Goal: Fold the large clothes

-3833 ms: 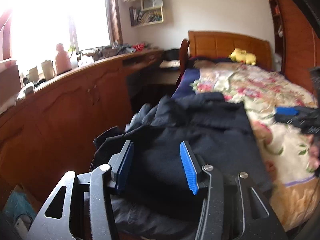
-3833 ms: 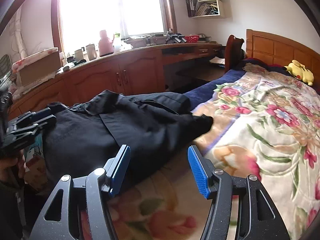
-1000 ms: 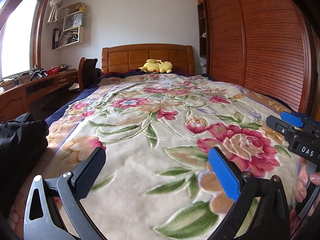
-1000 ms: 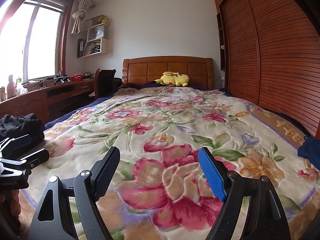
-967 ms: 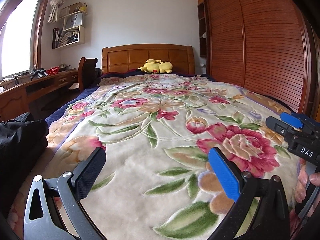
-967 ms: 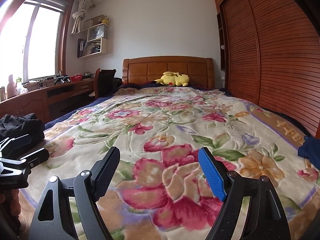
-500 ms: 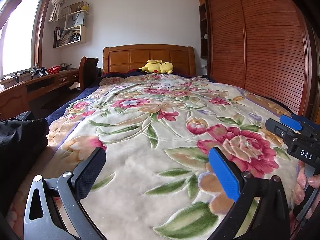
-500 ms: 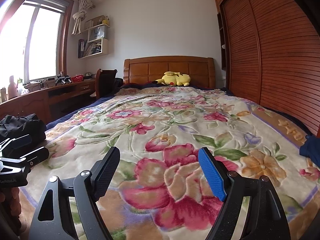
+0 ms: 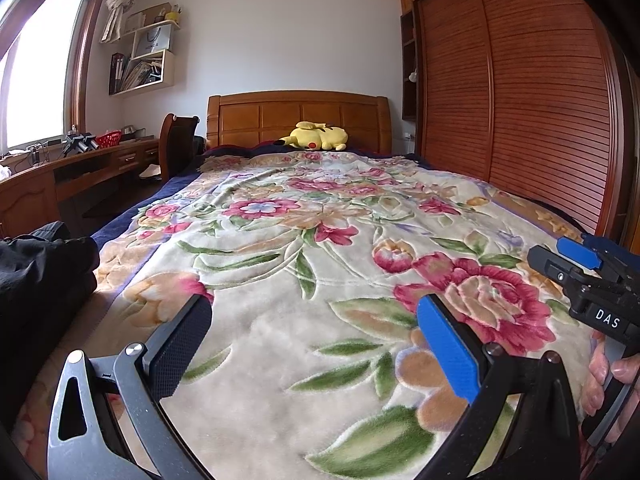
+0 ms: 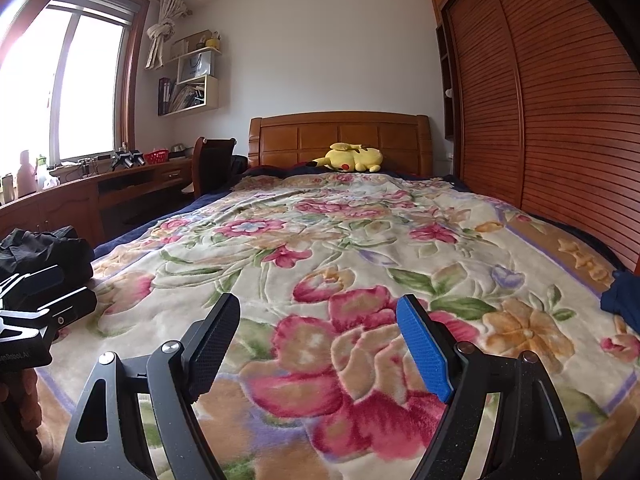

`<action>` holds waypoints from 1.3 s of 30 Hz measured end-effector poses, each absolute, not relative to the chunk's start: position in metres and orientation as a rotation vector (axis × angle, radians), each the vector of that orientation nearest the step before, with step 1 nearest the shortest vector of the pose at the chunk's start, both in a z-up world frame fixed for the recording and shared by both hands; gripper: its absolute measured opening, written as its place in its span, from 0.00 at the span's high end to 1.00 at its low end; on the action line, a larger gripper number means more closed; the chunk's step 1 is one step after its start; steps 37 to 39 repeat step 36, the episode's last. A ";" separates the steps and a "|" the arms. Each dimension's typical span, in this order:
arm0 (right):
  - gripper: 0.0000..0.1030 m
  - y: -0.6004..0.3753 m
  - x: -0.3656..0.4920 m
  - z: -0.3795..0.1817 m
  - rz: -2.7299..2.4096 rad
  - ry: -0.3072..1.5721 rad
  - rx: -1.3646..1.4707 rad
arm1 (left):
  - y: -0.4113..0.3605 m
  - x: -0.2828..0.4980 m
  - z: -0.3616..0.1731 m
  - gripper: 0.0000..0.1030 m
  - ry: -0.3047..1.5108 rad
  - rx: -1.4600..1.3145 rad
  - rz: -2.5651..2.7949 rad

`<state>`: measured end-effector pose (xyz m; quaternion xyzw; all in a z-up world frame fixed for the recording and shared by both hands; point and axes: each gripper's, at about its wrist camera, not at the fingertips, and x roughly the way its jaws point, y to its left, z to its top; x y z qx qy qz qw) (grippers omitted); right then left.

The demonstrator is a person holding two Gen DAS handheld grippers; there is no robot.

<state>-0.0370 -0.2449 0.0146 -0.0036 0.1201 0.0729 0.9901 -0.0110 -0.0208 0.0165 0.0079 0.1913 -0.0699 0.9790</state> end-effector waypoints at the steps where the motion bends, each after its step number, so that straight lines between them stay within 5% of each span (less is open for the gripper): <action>1: 0.20 -0.245 -0.037 0.015 0.147 0.240 -0.007 | -0.021 -0.011 0.017 0.00 0.385 0.017 -0.140; 39: 0.20 -0.244 -0.038 0.015 0.152 0.230 -0.007 | -0.020 -0.012 0.018 0.00 0.383 0.019 -0.138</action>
